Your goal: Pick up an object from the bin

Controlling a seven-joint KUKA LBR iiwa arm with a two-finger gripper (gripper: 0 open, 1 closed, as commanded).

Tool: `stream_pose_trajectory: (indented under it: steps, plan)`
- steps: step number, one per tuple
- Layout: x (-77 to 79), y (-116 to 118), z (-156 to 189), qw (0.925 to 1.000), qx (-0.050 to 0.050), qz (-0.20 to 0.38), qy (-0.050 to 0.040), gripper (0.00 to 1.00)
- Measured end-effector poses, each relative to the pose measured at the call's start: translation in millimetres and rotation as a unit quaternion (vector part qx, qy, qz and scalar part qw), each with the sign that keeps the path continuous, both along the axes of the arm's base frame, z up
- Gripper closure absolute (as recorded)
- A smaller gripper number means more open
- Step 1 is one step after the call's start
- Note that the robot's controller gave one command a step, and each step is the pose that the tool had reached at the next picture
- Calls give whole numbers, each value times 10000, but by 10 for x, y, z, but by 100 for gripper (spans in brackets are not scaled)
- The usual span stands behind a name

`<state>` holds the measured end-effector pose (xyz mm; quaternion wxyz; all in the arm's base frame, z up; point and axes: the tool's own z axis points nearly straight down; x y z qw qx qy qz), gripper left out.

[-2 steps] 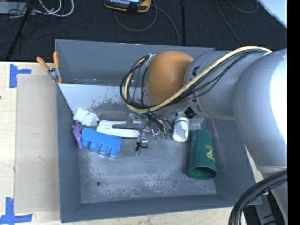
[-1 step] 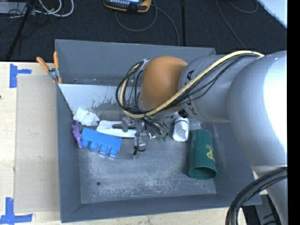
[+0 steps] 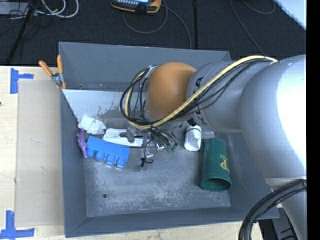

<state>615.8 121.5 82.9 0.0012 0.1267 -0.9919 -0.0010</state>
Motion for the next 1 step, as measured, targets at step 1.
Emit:
stream_pose_trajectory:
  steps: [1]
  plan:
    - [14, 139, -45, 9916, 1, 1296, -39, 0]
